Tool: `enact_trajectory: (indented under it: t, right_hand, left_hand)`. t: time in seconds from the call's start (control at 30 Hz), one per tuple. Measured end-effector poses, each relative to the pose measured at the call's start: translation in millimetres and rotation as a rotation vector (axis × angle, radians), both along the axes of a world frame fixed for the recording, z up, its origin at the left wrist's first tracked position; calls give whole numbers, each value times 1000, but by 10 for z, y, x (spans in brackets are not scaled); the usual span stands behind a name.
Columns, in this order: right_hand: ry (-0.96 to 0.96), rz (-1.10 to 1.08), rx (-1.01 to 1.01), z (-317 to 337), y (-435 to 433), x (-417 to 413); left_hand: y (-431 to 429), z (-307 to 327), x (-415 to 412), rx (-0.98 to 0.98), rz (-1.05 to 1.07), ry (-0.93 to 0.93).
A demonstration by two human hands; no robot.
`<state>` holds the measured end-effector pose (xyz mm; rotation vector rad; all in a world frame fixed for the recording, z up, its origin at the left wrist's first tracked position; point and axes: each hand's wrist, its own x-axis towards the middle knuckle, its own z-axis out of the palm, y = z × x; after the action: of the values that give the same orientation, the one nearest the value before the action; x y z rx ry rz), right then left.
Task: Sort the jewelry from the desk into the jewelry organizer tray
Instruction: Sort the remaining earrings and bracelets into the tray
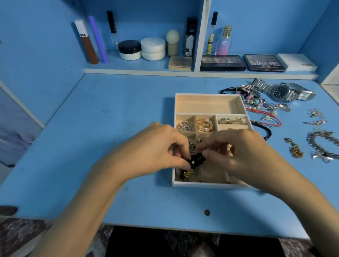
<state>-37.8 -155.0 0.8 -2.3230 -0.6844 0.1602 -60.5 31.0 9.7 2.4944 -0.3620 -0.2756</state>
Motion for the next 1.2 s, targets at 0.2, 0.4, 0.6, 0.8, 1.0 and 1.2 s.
enact_trajectory:
  t: [0.2,0.4,0.6,0.8,1.0,1.2]
  right_hand:
    - [34,16,96,-6,38,-40]
    - [-66,125,145,-57,98,-119]
    - [-147,210,59,-138,125,-133]
    - [-164,238,18,-174,160,-132]
    - [-220,292,-13,-136,127,-154]
    - [-174,178,105,-97,-50,-138]
  left_hand:
    - [-75,-93,24,112,47,-25]
    - [47,6,94,2,13,168]
    - [257,65,150,-130,109,156]
    - [238,73,178,-244,198,47]
    - [103,81,240,-353,258,-67]
    - [-257,101,359,-426,197,-110]
